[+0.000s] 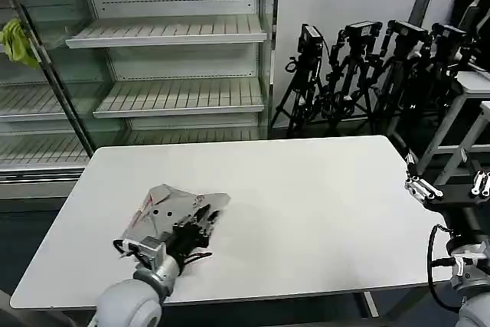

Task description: Fold and organize the clothes.

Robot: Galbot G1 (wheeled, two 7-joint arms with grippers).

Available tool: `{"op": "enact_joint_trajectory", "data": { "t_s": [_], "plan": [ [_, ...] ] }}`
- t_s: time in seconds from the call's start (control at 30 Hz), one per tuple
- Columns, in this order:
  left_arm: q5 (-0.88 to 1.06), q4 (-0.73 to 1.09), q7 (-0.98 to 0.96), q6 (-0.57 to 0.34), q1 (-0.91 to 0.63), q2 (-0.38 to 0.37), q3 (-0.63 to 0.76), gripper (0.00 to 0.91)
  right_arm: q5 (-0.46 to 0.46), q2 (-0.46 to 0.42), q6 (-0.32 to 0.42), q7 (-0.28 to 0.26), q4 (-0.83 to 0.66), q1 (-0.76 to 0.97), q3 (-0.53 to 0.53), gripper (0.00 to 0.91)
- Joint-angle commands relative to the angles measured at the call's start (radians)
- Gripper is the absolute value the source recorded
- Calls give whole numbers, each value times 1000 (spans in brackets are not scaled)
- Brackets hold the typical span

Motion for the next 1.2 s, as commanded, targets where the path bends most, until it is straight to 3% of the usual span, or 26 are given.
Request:
{"op": "enact_joint_trajectory", "data": {
  "t_s": [0.03,0.27,0.37,0.47,0.6,0.7,0.93,1.03,1.2],
  "plan": [
    [-106,7,-7,-27,-71,-54,70,907,-6,2,-3,-2,-9,-1,-18,907],
    [-159,-86,-13,-28,-72,-27,8,907,27,-17,0,5,-50,56,-129,907],
    [-74,-94,-6,-44,-50,2,-59,907,127,-42,7,13,-82,137,-222,907],
    [25,-85,0,-68,-15,35,-122,907,164,-62,13,-13,-132,219,-358,907],
    [39,-86,-7,-59,62,63,-266,907,201,-79,11,-17,-181,343,-620,907],
    [39,-99,-11,-45,103,56,-342,907,268,-81,4,-4,-201,388,-740,907],
    [51,-109,-13,-36,192,9,-414,907,301,-79,-15,9,-230,421,-983,907],
    [69,-111,-11,-39,222,-19,-424,907,366,-70,-62,29,-212,446,-1039,907],
    [87,-123,-7,-46,268,-52,-444,907,375,-44,-71,32,-192,462,-1084,907]
  ]
}}
